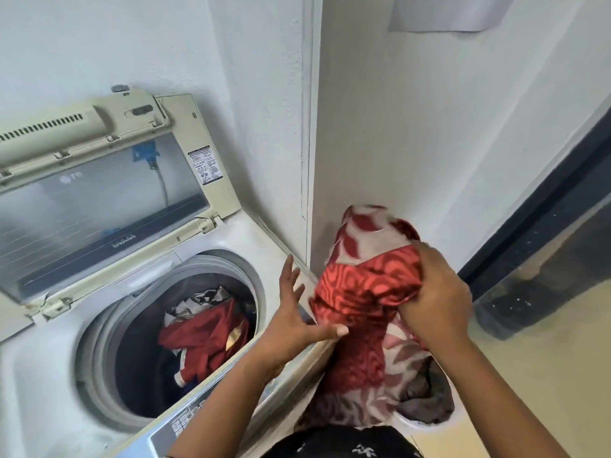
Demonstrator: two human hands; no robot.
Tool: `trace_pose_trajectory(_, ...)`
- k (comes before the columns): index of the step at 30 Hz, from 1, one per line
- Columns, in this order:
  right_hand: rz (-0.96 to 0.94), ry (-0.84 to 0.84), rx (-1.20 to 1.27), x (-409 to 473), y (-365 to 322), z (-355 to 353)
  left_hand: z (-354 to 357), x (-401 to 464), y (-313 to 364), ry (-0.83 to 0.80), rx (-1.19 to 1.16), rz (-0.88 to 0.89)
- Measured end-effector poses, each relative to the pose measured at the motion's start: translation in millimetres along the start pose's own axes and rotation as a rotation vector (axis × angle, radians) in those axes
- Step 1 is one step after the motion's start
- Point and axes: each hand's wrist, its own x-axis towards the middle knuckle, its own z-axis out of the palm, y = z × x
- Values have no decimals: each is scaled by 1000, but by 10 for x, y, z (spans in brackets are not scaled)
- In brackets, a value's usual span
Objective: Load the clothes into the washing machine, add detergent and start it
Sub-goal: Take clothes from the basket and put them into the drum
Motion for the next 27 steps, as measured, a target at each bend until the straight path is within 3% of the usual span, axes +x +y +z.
trace_pose_trajectory(1,-124,-9,-195,20,-30,-12,46,21,40,-16,12,45)
trace_pose_trajectory(3,-298,-57,-314,-9,-251,-32,175,74,-6,-22,-18,158)
trace_pose_trajectory(7,-478,-126,-177,-153,-537,35,230,62,86,420,-46,227)
trace_pose_trajectory(11,-315,-457,180,-130,-349,-5,-10,131,-52,545,-395,197)
trace_pose_trajectory(13,-206,-498,191,-158,-133,59,-80,149,-75,549,-660,128)
trace_pose_trajectory(16,13,-610,562,-189,31,111,-117,96,-58,506,-998,-44)
trace_pose_trajectory(18,91,-675,753,-279,-28,182,-39,-34,29,453,-1066,-177)
trace_pose_trajectory(21,317,-525,960,-480,-241,355,170,-213,80,378,-991,-373)
trace_pose_trajectory(24,431,-238,1073,-505,-260,493,224,-228,20,167,-757,-273)
trace_pose_trajectory(27,339,-91,973,-411,-181,385,84,-163,-132,190,-447,-181)
